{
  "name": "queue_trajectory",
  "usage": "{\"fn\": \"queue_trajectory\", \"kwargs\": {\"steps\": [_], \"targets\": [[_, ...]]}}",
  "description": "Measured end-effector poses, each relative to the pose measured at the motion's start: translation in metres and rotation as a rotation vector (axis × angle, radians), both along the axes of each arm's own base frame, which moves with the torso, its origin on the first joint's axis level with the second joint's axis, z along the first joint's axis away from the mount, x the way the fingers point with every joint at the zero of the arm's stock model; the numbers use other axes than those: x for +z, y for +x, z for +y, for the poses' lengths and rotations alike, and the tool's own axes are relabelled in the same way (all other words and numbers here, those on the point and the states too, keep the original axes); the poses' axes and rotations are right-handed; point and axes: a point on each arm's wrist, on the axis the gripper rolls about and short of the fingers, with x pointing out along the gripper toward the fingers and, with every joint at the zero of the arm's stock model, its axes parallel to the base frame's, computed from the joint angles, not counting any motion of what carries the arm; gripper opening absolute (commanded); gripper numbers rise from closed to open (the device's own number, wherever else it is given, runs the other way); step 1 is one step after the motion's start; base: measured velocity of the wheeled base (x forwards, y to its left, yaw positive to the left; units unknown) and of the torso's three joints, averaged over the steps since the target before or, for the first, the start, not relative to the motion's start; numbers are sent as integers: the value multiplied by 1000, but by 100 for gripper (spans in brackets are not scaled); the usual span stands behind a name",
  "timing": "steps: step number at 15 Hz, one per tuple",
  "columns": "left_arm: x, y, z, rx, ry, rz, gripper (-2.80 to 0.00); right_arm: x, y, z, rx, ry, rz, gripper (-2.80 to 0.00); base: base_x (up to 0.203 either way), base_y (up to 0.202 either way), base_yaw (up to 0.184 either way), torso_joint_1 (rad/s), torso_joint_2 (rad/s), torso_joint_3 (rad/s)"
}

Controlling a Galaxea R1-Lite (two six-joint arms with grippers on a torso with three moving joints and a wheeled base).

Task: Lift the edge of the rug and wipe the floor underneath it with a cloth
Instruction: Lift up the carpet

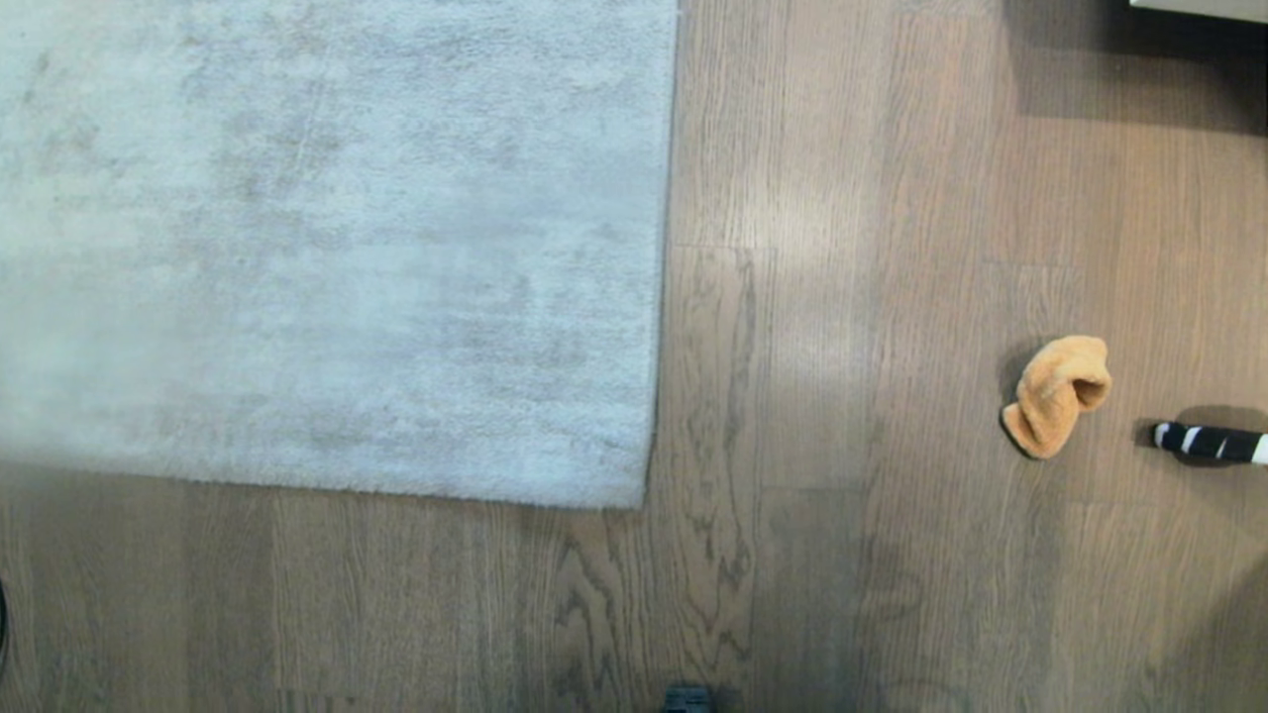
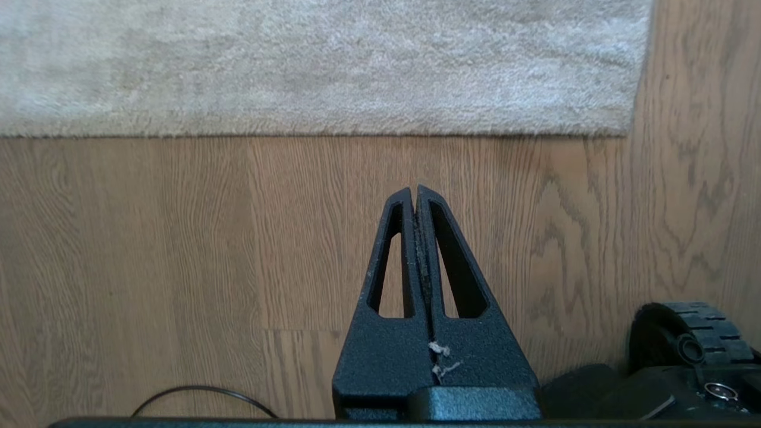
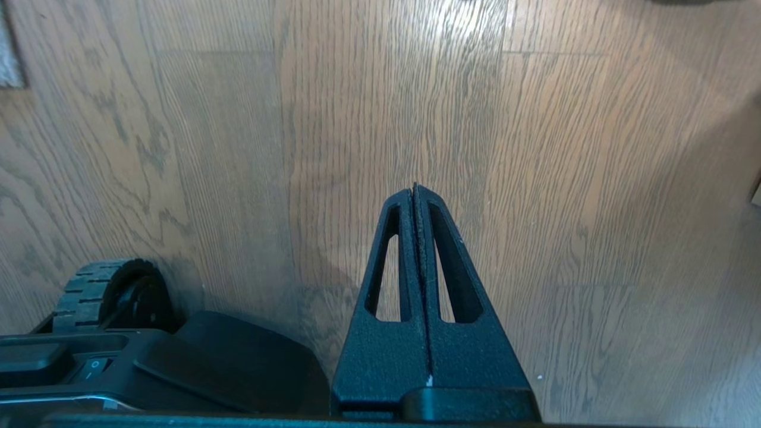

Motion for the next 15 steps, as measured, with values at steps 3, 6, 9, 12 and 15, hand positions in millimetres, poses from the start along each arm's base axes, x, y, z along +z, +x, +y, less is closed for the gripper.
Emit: {"fn": "queue_trajectory", "kwargs": {"steps": [3, 6, 9, 12, 15], "targets": [[0, 0, 0, 0, 0, 0, -280, 0, 0, 0, 0, 0, 0, -280, 0, 0, 0, 2, 3, -196], [0, 0, 0, 2, -1, 0, -280, 0, 0, 0, 0, 0, 0, -280, 0, 0, 0, 1, 5, -199], [0, 0, 0, 2, -1, 0, -280, 0, 0, 0, 0, 0, 0, -280, 0, 0, 0, -2, 6, -198], [0, 0, 0, 2, -2, 0, -280, 0, 0, 0, 0, 0, 0, -280, 0, 0, 0, 5, 2, -195], [0, 0, 0, 1, -2, 0, -280, 0, 0, 0, -1, 0, 0, -280, 0, 0, 0, 3, 1, -155]]}}
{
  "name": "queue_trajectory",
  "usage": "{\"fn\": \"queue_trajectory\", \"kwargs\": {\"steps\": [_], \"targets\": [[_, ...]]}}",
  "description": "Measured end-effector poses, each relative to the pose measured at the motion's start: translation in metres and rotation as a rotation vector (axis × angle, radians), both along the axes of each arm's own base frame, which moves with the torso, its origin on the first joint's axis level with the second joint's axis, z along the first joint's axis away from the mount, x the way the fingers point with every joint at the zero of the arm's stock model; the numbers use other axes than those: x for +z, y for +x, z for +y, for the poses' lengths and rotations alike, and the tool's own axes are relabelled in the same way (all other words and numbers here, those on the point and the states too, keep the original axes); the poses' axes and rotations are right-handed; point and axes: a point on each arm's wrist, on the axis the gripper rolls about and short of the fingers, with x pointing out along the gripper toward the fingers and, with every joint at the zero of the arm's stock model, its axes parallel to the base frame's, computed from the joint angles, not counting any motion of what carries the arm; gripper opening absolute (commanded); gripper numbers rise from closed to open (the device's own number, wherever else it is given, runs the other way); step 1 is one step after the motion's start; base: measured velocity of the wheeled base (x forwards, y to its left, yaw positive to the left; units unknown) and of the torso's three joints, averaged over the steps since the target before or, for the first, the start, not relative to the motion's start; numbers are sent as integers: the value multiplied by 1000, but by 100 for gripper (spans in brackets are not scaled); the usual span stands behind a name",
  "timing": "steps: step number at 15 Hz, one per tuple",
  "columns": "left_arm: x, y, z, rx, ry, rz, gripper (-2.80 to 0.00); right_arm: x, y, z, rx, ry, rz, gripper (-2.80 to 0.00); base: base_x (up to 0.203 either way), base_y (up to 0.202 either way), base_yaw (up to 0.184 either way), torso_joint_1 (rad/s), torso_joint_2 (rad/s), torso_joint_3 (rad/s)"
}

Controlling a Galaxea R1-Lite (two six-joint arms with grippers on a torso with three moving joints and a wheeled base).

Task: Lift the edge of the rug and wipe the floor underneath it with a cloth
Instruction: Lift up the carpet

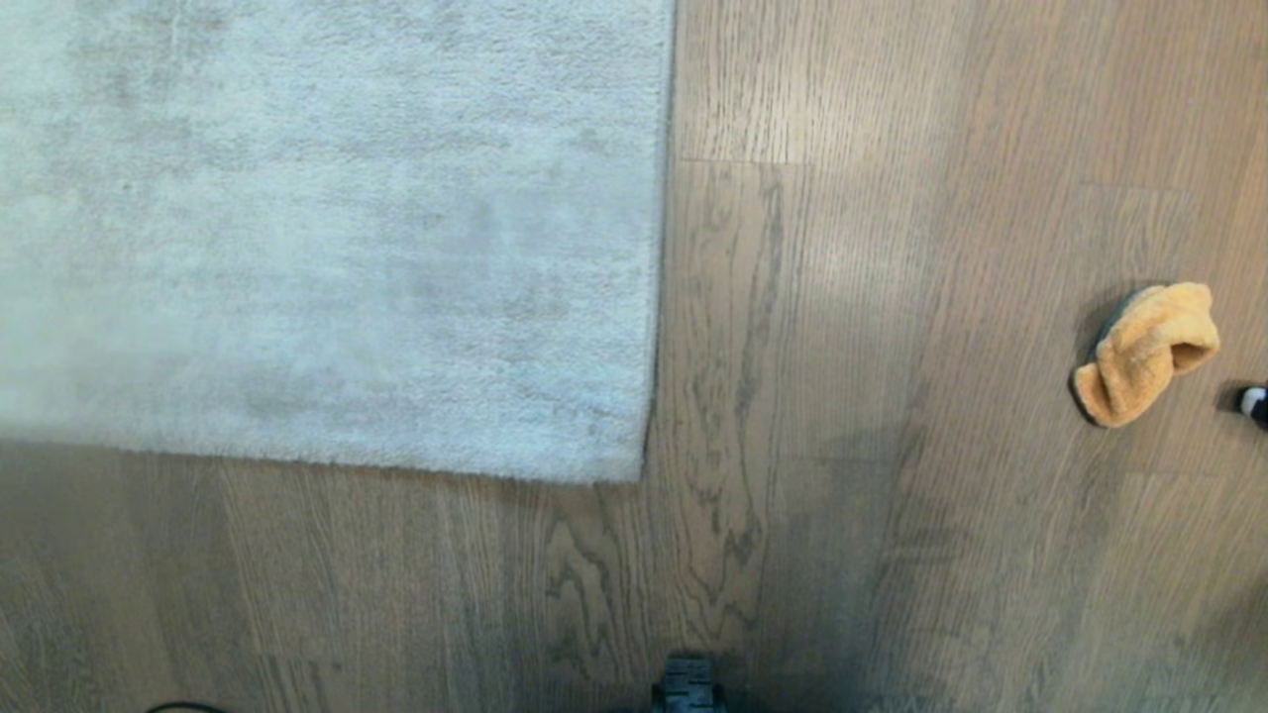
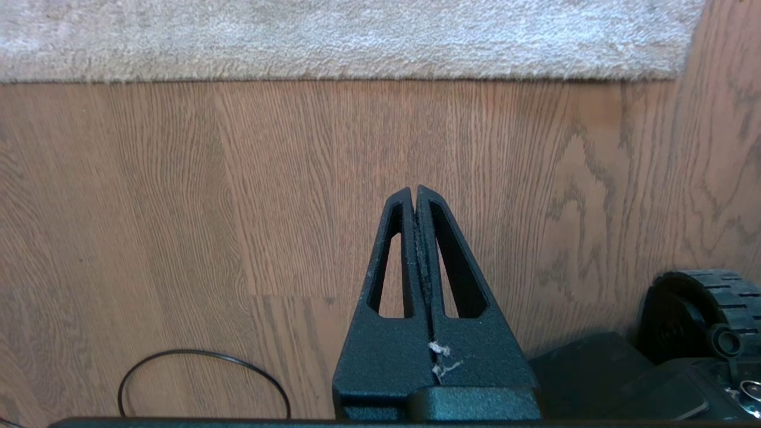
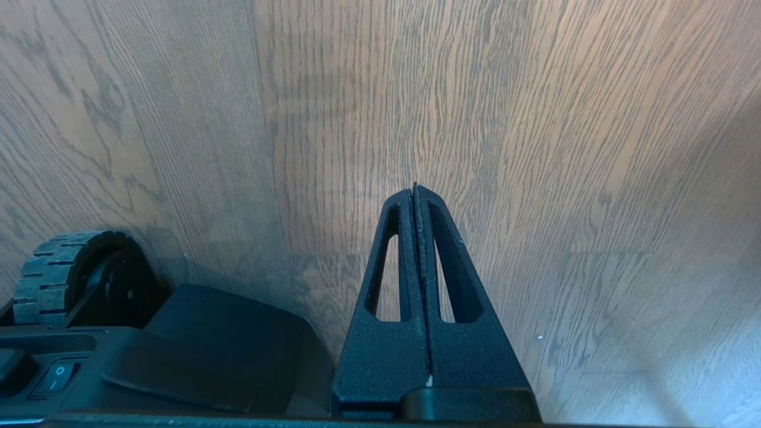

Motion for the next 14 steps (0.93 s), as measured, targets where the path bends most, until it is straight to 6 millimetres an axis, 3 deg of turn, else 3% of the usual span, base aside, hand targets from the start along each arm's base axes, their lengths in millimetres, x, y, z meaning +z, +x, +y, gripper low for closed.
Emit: {"fn": "queue_trajectory", "kwargs": {"steps": [14], "targets": [[0, 0, 0, 0, -14, 2, -280, 0, 0, 0, 1, 0, 0, -280, 0, 0, 0, 0, 0, -6]]}}
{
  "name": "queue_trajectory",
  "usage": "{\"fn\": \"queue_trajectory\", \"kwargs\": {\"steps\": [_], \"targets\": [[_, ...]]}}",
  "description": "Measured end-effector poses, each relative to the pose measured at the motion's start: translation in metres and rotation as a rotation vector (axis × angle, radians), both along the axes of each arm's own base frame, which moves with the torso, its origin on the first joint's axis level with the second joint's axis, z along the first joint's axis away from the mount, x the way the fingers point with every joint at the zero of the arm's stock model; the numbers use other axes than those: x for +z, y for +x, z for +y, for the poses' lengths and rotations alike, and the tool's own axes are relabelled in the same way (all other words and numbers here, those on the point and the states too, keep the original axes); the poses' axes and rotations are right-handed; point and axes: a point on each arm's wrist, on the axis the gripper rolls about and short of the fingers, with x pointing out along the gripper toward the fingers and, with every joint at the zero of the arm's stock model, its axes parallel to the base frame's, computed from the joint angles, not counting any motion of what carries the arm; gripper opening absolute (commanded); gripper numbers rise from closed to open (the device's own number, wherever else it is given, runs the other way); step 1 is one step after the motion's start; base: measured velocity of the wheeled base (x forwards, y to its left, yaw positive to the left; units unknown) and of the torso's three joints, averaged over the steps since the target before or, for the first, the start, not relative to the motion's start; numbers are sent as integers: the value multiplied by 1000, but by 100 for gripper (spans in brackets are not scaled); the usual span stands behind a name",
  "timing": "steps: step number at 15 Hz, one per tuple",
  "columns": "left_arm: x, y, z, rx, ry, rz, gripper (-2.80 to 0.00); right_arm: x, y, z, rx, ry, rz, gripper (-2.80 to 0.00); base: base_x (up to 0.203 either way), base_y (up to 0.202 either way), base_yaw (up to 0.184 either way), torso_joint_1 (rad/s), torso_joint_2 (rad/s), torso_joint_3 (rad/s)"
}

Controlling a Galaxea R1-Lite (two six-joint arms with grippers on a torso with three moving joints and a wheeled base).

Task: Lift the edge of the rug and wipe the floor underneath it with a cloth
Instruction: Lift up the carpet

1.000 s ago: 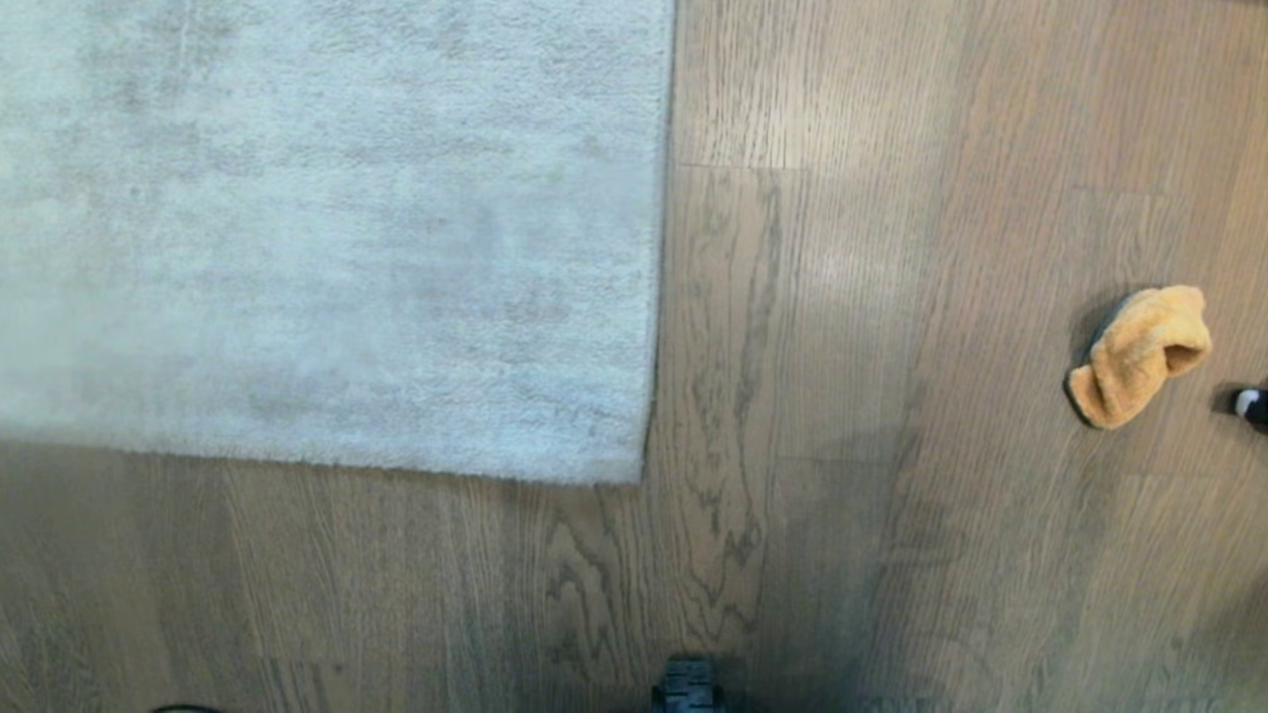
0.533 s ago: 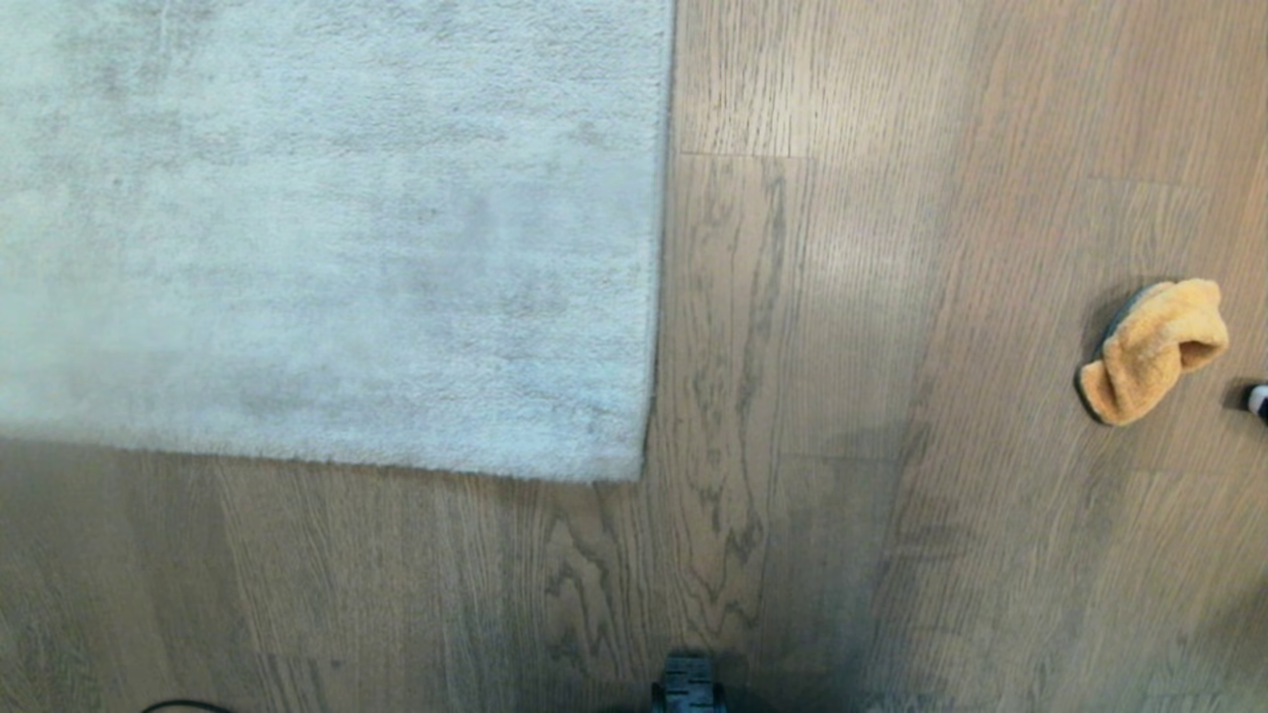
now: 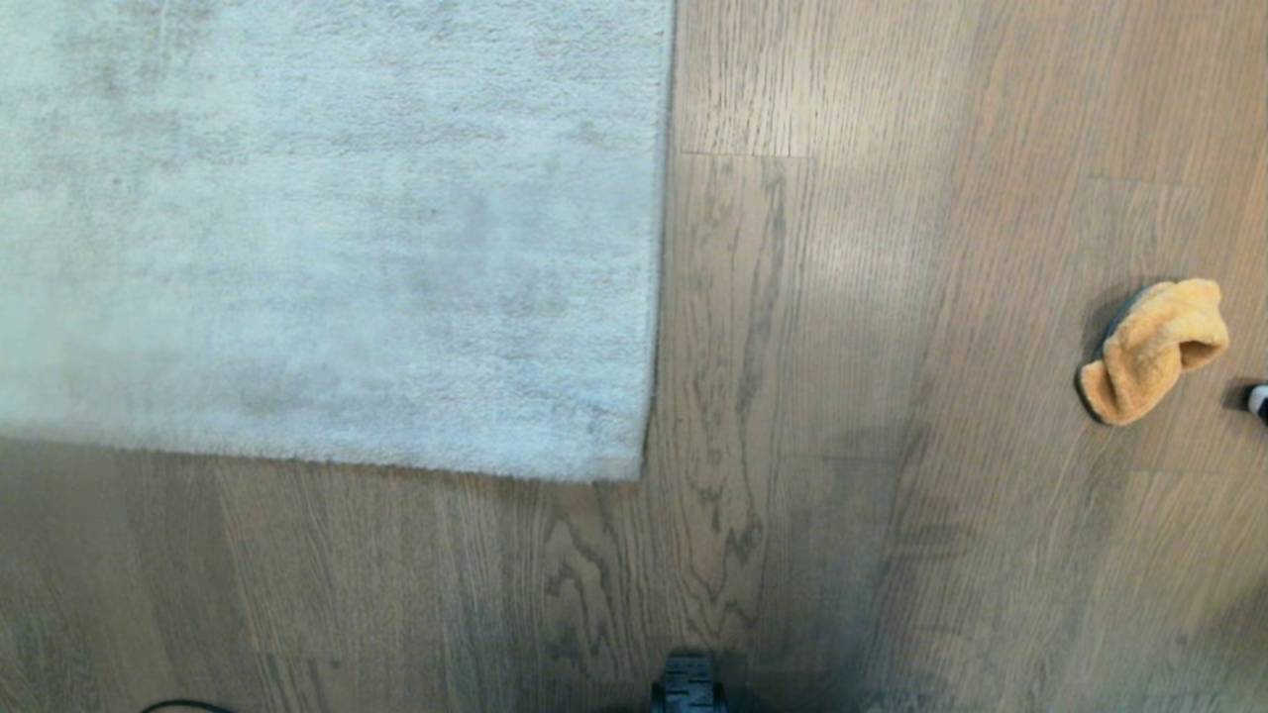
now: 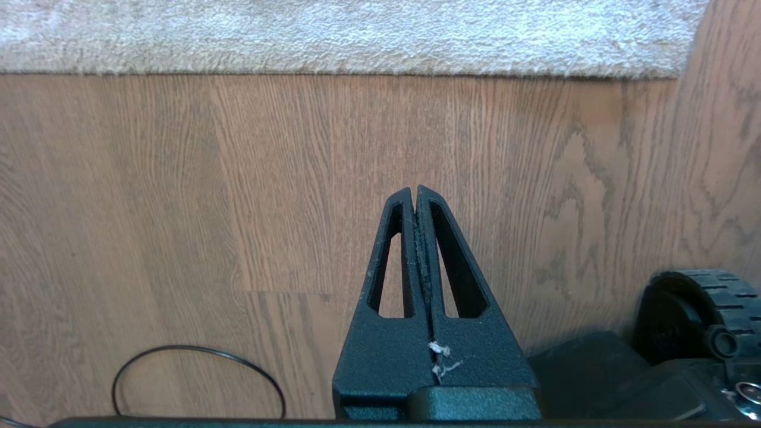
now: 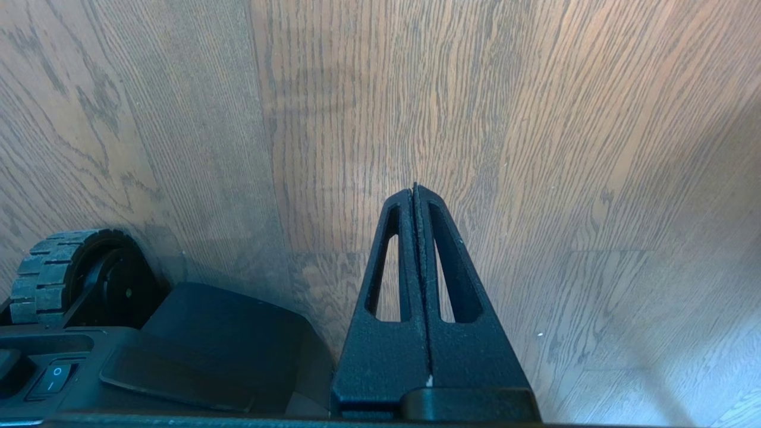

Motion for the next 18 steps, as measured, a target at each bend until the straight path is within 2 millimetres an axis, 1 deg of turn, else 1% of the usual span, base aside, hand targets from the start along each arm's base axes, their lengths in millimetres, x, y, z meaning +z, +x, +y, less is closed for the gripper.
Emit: {"fn": "queue_trajectory", "kwargs": {"steps": [18], "targets": [[0, 0, 0, -7, 4, -1, -280, 0, 0, 0, 0, 0, 0, -280, 0, 0, 0, 0, 0, 0]]}}
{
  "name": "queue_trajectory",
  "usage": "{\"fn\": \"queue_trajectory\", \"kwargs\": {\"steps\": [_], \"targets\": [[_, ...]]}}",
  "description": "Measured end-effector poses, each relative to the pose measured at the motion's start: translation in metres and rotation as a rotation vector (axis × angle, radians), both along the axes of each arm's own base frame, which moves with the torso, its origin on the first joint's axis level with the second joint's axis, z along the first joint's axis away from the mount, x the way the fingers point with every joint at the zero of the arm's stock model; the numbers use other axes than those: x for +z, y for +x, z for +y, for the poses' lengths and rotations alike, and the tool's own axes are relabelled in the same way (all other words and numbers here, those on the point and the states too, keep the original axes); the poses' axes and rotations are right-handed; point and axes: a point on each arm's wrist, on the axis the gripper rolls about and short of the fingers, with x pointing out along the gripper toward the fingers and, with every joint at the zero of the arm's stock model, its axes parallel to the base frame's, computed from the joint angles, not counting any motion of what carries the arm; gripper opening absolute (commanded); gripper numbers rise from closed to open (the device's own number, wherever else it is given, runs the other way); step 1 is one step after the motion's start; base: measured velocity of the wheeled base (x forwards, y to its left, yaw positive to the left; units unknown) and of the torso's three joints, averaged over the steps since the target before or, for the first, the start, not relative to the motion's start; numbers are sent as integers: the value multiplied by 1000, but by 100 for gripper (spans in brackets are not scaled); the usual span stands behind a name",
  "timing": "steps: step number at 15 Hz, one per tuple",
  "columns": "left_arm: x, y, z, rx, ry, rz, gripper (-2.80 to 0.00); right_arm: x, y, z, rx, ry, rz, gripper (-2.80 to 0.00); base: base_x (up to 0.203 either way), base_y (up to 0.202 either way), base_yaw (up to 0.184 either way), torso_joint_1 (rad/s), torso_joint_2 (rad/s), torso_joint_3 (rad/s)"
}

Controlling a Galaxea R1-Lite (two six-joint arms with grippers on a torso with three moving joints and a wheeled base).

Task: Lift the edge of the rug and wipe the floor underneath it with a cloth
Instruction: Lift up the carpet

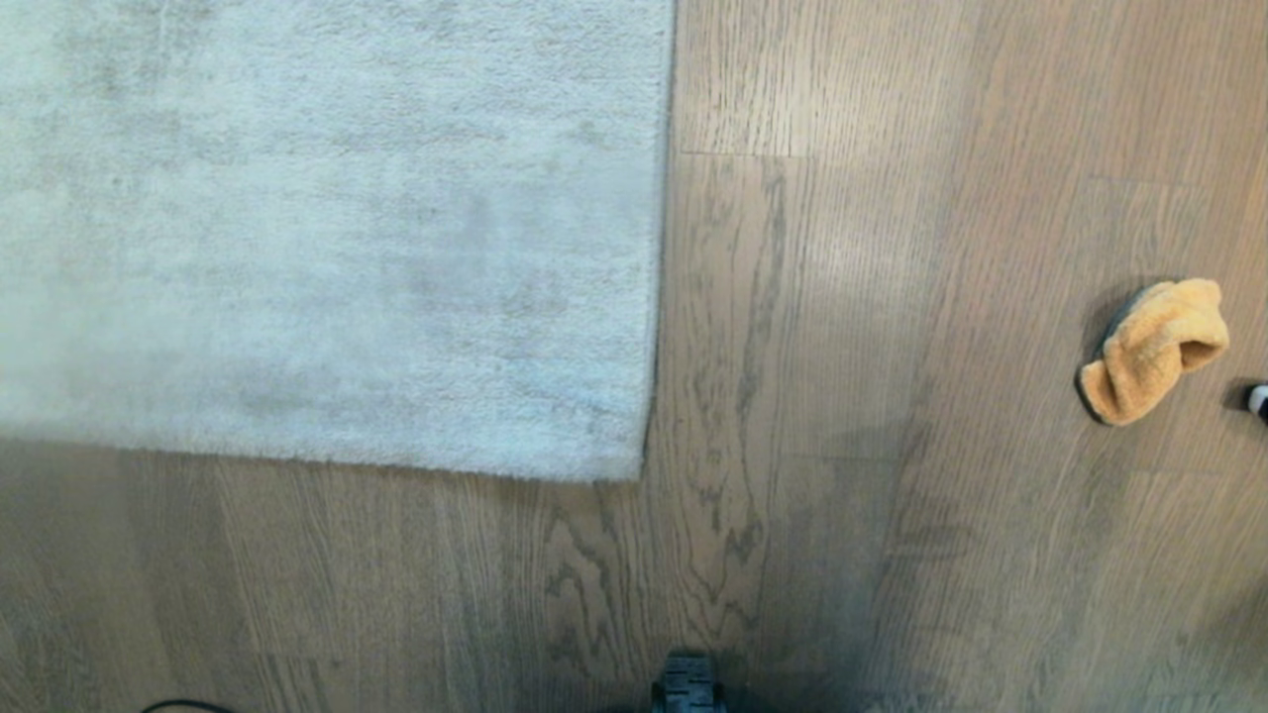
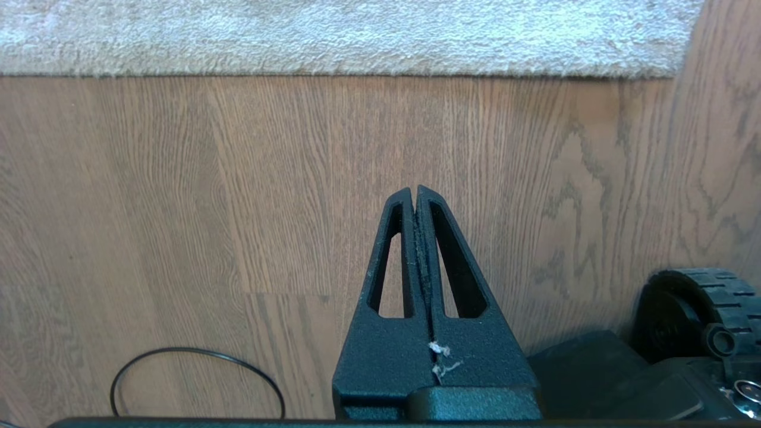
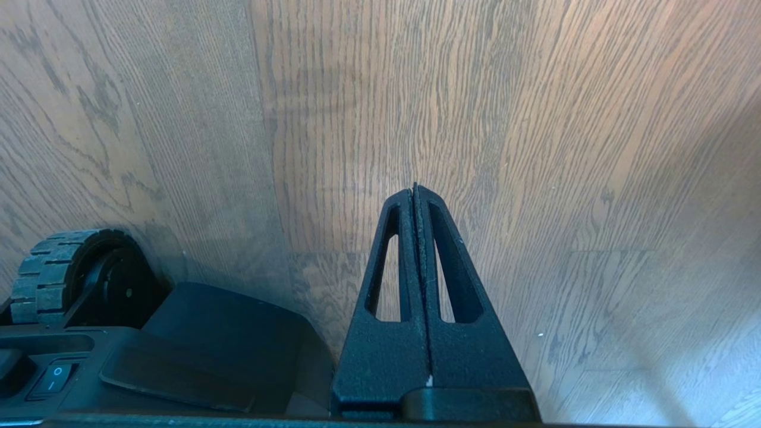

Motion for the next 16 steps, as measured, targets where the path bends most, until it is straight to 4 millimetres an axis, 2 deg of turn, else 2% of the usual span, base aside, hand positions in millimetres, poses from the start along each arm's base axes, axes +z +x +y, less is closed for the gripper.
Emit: {"fn": "queue_trajectory", "kwargs": {"steps": [16], "targets": [[0, 0, 0, 9, -2, 1, -280, 0, 0, 0, 0, 0, -1, -280, 0, 0, 0, 0, 0, 0]]}}
